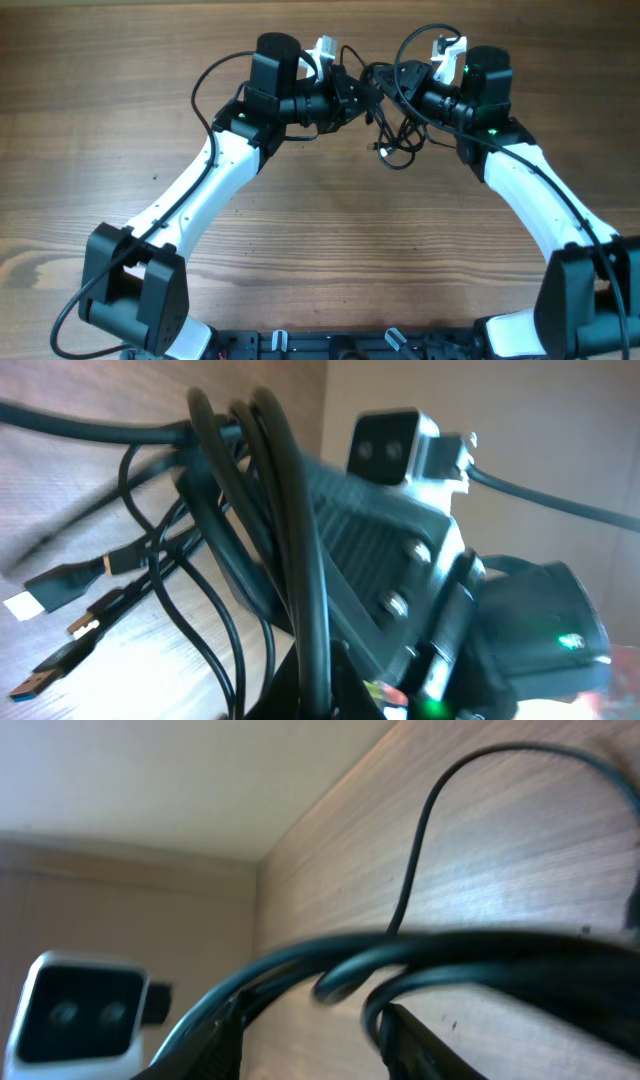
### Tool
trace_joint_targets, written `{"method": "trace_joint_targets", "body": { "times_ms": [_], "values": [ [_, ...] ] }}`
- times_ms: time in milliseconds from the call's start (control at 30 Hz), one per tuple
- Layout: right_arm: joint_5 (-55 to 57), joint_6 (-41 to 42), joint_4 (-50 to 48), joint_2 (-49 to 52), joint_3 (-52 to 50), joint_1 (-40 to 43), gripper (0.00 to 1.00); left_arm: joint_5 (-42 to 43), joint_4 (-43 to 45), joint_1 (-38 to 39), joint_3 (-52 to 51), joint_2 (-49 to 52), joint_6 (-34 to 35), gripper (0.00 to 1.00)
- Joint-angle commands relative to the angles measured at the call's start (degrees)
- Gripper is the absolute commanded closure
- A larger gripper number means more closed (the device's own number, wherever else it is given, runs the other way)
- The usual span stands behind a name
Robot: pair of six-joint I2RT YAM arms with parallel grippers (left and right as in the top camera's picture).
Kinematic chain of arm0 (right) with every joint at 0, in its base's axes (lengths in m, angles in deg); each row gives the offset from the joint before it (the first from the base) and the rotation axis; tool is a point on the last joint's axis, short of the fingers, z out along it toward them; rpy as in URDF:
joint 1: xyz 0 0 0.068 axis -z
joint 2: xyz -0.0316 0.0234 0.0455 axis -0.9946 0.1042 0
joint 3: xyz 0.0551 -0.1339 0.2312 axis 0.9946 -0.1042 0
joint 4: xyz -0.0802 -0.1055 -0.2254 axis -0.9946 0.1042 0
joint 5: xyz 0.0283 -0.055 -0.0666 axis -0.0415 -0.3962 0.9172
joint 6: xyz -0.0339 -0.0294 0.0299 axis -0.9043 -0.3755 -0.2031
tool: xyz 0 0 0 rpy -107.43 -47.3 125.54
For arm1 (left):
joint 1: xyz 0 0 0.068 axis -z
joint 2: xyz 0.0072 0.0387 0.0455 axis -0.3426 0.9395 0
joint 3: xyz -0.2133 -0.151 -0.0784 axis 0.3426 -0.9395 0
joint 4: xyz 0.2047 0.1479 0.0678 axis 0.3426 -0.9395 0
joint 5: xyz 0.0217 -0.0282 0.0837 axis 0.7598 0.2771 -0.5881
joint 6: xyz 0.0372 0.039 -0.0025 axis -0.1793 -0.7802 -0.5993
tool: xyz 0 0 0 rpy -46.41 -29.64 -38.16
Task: Untangle cables
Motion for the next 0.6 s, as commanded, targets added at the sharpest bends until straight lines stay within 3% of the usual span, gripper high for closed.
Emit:
{"method": "trace_joint_targets", "body": {
  "times_ms": [0,133,367,400,500,567],
  "values": [
    [4.15,-2.73,-3.26,3.04,0.44,-0.07,0.57,1.81,1.55,1.42,0.39,-0.66,5.33,0.96],
    [4.50,-4.66,-7.15,4.15,0.44,-0.09,0.58,3.63,1.70,4.35,0.39,-0.66,5.46,0.96],
    [4.46,-4.61,-8.94,4.24,0.44,0.33,0.88,8.76,2.49,5.35,0.39,-0.66,4.35,0.96],
    [3.91,-4.57,-9.46,4.22,0.44,1.31,0.95,9.44,2.47,5.25,0.39,-0.66,2.99,0.96],
    [-5.77,-2.71,-14.12,4.09,0.44,6.78,0.95,10.38,-0.76,5.14,0.39,-0.66,-6.62,0.96],
    [-15.08,2.08,-19.98,3.39,0.46,13.20,0.96,4.85,-11.80,4.04,0.39,-0.66,-15.76,0.96]
  ]
}}
